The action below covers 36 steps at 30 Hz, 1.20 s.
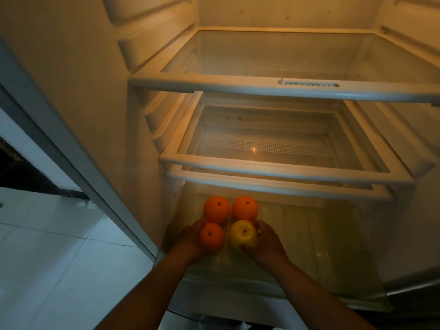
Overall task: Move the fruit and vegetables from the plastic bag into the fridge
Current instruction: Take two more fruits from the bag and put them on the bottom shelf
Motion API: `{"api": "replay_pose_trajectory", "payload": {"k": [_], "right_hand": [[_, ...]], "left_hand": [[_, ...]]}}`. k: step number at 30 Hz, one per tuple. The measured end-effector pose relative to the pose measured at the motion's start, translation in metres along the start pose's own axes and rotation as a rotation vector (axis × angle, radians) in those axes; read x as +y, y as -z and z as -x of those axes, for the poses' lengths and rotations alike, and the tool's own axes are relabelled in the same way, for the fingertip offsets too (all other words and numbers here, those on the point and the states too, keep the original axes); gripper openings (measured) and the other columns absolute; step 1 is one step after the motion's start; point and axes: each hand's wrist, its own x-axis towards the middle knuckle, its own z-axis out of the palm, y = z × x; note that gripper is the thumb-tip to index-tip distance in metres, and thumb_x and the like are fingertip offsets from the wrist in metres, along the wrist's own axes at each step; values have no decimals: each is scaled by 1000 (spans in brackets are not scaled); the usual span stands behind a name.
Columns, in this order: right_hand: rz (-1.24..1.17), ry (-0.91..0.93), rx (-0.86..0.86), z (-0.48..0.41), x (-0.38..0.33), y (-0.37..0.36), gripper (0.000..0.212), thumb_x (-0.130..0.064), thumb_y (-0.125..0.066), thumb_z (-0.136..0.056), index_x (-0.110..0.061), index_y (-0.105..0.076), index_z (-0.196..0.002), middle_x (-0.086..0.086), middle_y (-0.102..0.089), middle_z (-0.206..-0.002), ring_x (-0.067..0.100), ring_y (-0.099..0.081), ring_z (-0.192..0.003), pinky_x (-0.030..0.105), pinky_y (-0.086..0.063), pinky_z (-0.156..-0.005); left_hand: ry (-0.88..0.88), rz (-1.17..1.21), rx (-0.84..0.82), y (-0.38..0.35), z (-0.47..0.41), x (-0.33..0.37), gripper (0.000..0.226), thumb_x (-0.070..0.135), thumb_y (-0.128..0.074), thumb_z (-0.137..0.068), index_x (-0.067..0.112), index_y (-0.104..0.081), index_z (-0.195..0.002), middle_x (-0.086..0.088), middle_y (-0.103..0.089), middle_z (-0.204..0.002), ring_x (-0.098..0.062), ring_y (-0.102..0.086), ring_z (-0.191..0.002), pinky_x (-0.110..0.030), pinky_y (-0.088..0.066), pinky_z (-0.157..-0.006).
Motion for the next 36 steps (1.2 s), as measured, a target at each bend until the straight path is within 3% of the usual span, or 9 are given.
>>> {"api": "replay_pose_trajectory", "payload": {"k": [4, 7, 11, 14, 18, 24, 29, 34, 36], "right_hand": [[-9, 21, 6, 1, 0, 1, 48, -16, -77, -72, -9, -57, -115, 11, -59, -117, 25, -56, -104, 29, -45, -77], [-9, 35, 12, 2, 0, 3, 46, -14, -76, -71, -7, -58, -113, 12, -59, -117, 26, -57, -105, 30, -45, -79], [7, 58, -1, 1, 4, 4, 46, -12, -76, -73, -6, -58, -114, 13, -58, -118, 25, -56, -106, 23, -40, -76], [8, 60, -1, 0, 8, 4, 52, -14, -77, -73, -7, -56, -120, 12, -56, -123, 25, -54, -112, 19, -36, -77], [3, 24, 33, -1, 17, 5, 67, -27, -78, -73, -11, -47, -129, 10, -48, -133, 24, -48, -118, 22, -37, -88], [110, 114, 110, 26, 15, 18, 56, -40, -69, -80, -18, -49, -128, 2, -54, -128, 17, -53, -112, 19, -37, -83], [240, 243, 106, 55, -4, 18, 50, -37, -67, -81, -18, -52, -125, 2, -55, -127, 16, -54, -112, 16, -34, -84], [271, 328, 139, 86, -37, 4, 50, -34, -71, -79, -17, -55, -124, 3, -56, -128, 21, -55, -113, 22, -38, -88], [236, 329, 147, 99, -49, -5, 48, -33, -71, -79, -19, -55, -123, 0, -56, -128, 17, -54, -112, 16, -36, -83]], "left_hand": [[-16, 17, 16, -1, -1, 1, 67, 23, -75, -75, 17, -43, -133, -14, -55, -129, -30, -53, -116, -38, -46, -95], [-46, 48, 42, 1, 1, 6, 61, 30, -72, -74, 17, -48, -128, -11, -59, -123, -28, -56, -111, -31, -47, -88], [-54, -43, 76, 5, 2, 11, 67, 29, -67, -82, 17, -35, -139, -10, -48, -135, -29, -50, -118, -24, -40, -83], [-61, -103, 84, 7, 5, 16, 64, 33, -59, -89, 19, -27, -143, -11, -39, -143, -28, -44, -125, -23, -36, -87], [-122, -138, 88, 10, 16, 18, 55, 35, -53, -92, 19, -32, -141, -11, -42, -141, -25, -46, -123, -23, -35, -86], [-238, -172, 78, 19, 32, 19, 49, 38, -51, -92, 19, -41, -136, -8, -46, -137, -21, -48, -120, -23, -37, -91], [-336, -175, 91, 32, 51, 22, 68, 53, -41, -75, 21, -43, -135, -4, -47, -137, -17, -48, -121, -18, -31, -90], [-432, -147, 122, 54, 88, 13, 49, 47, -52, -90, 28, -42, -134, 5, -44, -137, -11, -41, -123, -24, -33, -95], [-423, -88, 88, 61, 104, 3, 47, 44, -52, -90, 32, -40, -134, 10, -41, -133, -9, -39, -124, -26, -36, -97]]}}
